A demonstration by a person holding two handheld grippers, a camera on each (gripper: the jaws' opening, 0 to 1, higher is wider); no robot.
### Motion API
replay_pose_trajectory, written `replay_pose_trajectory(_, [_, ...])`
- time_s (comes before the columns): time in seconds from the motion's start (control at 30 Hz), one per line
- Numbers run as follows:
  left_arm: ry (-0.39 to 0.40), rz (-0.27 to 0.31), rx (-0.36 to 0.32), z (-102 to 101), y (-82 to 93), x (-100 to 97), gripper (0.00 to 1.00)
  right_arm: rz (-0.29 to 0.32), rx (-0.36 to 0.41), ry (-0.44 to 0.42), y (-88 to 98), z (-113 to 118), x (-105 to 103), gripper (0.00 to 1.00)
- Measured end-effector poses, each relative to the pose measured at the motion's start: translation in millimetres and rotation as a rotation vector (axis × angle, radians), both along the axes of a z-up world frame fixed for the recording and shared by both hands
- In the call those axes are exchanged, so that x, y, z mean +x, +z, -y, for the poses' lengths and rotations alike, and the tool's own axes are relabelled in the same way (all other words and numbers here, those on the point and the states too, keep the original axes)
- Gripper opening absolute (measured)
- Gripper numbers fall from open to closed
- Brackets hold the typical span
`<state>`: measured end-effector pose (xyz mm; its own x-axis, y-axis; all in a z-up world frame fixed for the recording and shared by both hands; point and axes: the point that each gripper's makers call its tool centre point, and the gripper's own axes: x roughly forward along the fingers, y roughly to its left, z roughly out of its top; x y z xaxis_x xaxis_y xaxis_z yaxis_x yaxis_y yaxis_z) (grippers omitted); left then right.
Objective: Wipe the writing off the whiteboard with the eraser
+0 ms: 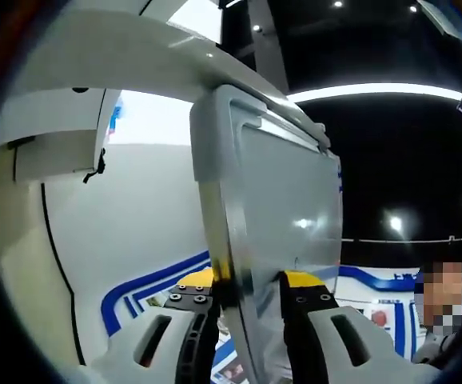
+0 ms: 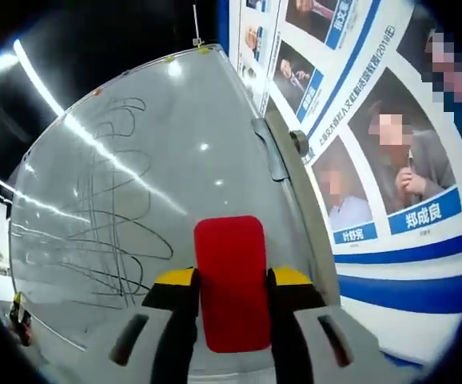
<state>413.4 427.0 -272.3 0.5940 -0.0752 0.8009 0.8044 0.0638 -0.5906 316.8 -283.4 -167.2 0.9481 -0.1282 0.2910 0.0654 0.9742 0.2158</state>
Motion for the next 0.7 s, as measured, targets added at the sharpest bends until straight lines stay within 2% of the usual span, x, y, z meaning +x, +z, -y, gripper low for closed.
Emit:
replay_pose_trajectory(0.07, [0.000, -0.001, 0.001, -1, -0.6, 0.5, 0.32, -0.010, -0.011, -0.011, -0.4, 0, -4, 0.29])
replay_pose_trajectory(0.3, [-0.001, -0.007, 0.001, -1, -1.2, 0.3, 0.32, 0.019, 0.008, -0.002, 2.6, -5, -16, 0.29])
replay_pose_trajectory(0.7, [0.004, -0.007, 0.013, 3, -0.1, -3.3, 0.32, 0.004, 0.065, -0.014, -9.5, -2, -28, 0.29])
